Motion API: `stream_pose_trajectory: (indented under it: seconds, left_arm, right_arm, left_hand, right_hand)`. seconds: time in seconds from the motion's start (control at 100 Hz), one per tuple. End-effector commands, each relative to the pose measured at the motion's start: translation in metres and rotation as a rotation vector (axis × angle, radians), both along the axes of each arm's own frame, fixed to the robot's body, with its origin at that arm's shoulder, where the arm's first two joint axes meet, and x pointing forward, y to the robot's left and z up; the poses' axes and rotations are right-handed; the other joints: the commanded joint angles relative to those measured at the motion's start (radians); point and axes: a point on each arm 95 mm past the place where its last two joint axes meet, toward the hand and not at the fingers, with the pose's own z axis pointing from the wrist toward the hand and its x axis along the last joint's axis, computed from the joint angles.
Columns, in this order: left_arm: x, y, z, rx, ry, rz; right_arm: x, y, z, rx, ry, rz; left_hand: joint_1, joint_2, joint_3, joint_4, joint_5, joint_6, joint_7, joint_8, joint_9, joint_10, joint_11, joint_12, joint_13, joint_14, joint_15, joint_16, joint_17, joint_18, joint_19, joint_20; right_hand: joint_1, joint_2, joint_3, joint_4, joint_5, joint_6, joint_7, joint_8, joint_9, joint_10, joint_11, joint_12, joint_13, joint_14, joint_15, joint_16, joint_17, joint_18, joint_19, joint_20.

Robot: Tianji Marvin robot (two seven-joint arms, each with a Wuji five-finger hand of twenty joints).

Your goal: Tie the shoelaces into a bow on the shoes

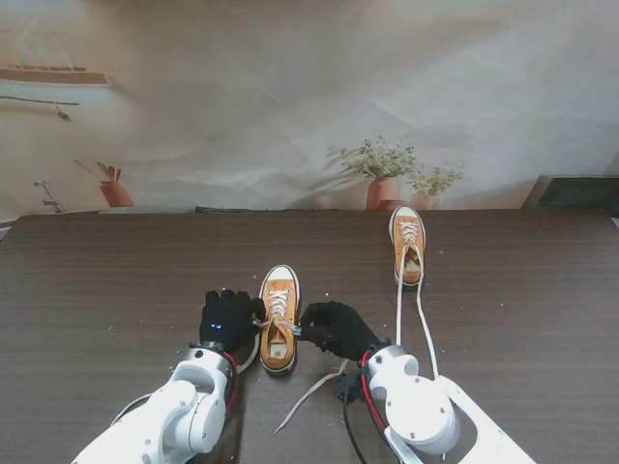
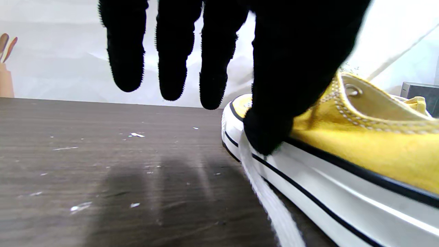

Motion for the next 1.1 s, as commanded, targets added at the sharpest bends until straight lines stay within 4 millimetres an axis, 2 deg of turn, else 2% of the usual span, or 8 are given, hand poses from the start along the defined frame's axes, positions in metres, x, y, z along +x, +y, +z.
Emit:
stream_pose_trajectory:
  seconds: [0.0, 0.25, 0.3, 0.35, 0.43, 0.68, 0.9, 1.09]
  left_arm:
    - [-0.003, -0.004, -0.004, -0.01, 0.035, -0.015]
    - [-0.011, 0.007, -0.001, -0.062, 0.053, -0.037]
    - [-0.013, 0.009, 0.0, -0.085, 0.055, -0.044]
    - [-0.015, 0.011, 0.0, -0.118, 0.04, -0.041]
    - [-0.019, 0.013, 0.001, -0.183, -0.014, -0.026]
    - [-0.025, 0.015, -0.006, -0.376, -0.119, 0.01]
    - [-0.03, 0.008, -0.011, -0.558, -0.131, 0.027]
    - [-0.031, 0.003, -0.013, -0.651, -0.152, 0.055]
  right_arm:
    - [-0.003, 0.001, 0.001, 0.003, 0.006, 0.012]
    - [-0.006, 0.0, 0.004, 0.016, -0.003, 0.018]
    - [-0.006, 0.0, 0.004, 0.015, -0.005, 0.018]
    - [-0.007, 0.001, 0.004, 0.015, -0.004, 0.018]
    - [-0.007, 0.001, 0.004, 0.012, -0.005, 0.019]
    - [-0.009, 0.003, 0.004, 0.01, -0.001, 0.028]
    - [-0.011, 0.006, 0.004, 0.007, -0.002, 0.034]
    - [-0.012, 0.007, 0.006, 0.007, -0.005, 0.038]
  left_hand:
    - [0.029, 0.081, -0.074, 0.017, 0.058, -0.082, 0.034, -0.018, 0.013, -0.005, 0.008, 0.019, 0.02, 0.002, 0.014, 0.021, -0.002, 0.049, 0.028, 0.02]
    - [0.087, 0.248, -0.105, 0.06, -0.152, 0.169, 0.088, 0.266, -0.082, 0.044, -0.08, -0.052, -0.097, 0.041, -0.076, -0.021, -0.123, 0.012, -0.117, -0.054]
    - [0.043, 0.226, -0.016, 0.059, -0.184, 0.202, 0.121, 0.312, -0.079, 0.05, -0.105, -0.088, -0.109, 0.061, -0.123, -0.053, -0.143, 0.019, -0.187, -0.095]
    - [-0.071, 0.149, 0.193, 0.058, -0.187, 0.226, 0.173, 0.34, -0.049, 0.073, -0.121, -0.112, -0.104, 0.093, -0.164, -0.085, -0.153, 0.038, -0.258, -0.134]
    - [-0.199, 0.045, 0.423, 0.105, -0.162, 0.25, 0.246, 0.356, 0.04, 0.119, -0.131, -0.138, -0.051, 0.144, -0.201, -0.124, -0.135, 0.07, -0.325, -0.17]
    - [-0.328, -0.098, 0.741, 0.153, -0.14, 0.306, 0.384, 0.394, 0.247, 0.19, -0.108, -0.185, 0.167, 0.244, -0.241, -0.245, 0.05, 0.171, -0.532, -0.285]
    - [-0.224, 0.022, 0.595, 0.103, -0.314, 0.397, 0.401, 0.547, 0.292, 0.2, 0.046, -0.161, 0.374, 0.22, -0.168, -0.239, 0.297, 0.22, -0.437, -0.304]
    - [-0.109, 0.084, 0.415, 0.082, -0.384, 0.43, 0.405, 0.537, 0.376, 0.102, 0.237, -0.056, 0.484, 0.132, -0.034, -0.191, 0.326, 0.194, -0.227, -0.234]
  right_hand:
    - [0.019, 0.005, 0.016, -0.003, 0.027, -0.044, -0.002, 0.003, 0.042, 0.031, 0.004, 0.008, 0.031, -0.021, 0.077, 0.013, 0.036, 0.004, 0.282, -0.005]
    - [0.022, 0.007, 0.013, -0.002, 0.028, -0.042, -0.003, 0.007, 0.043, 0.032, 0.003, 0.008, 0.031, -0.019, 0.077, 0.013, 0.036, 0.004, 0.282, -0.005]
    - [0.022, 0.007, 0.013, -0.002, 0.028, -0.042, -0.003, 0.007, 0.043, 0.032, 0.003, 0.008, 0.031, -0.019, 0.076, 0.013, 0.036, 0.004, 0.282, -0.005]
    - [0.022, 0.007, 0.012, -0.002, 0.029, -0.042, -0.004, 0.007, 0.043, 0.032, 0.003, 0.008, 0.031, -0.018, 0.076, 0.013, 0.036, 0.004, 0.282, -0.005]
    - [0.022, 0.007, 0.013, -0.002, 0.029, -0.042, -0.004, 0.008, 0.043, 0.032, 0.003, 0.008, 0.031, -0.018, 0.076, 0.013, 0.036, 0.005, 0.282, -0.005]
    - [0.022, 0.006, 0.014, -0.002, 0.03, -0.039, -0.005, 0.01, 0.045, 0.034, 0.003, 0.009, 0.031, -0.018, 0.077, 0.013, 0.035, 0.008, 0.276, -0.007]
    - [0.023, 0.005, 0.016, -0.002, 0.031, -0.035, -0.007, 0.01, 0.05, 0.034, 0.003, 0.009, 0.031, -0.019, 0.077, 0.013, 0.035, 0.01, 0.27, -0.009]
    - [0.024, 0.003, 0.018, -0.002, 0.032, -0.029, -0.006, 0.011, 0.054, 0.036, 0.003, 0.008, 0.031, -0.019, 0.079, 0.015, 0.035, 0.011, 0.268, -0.009]
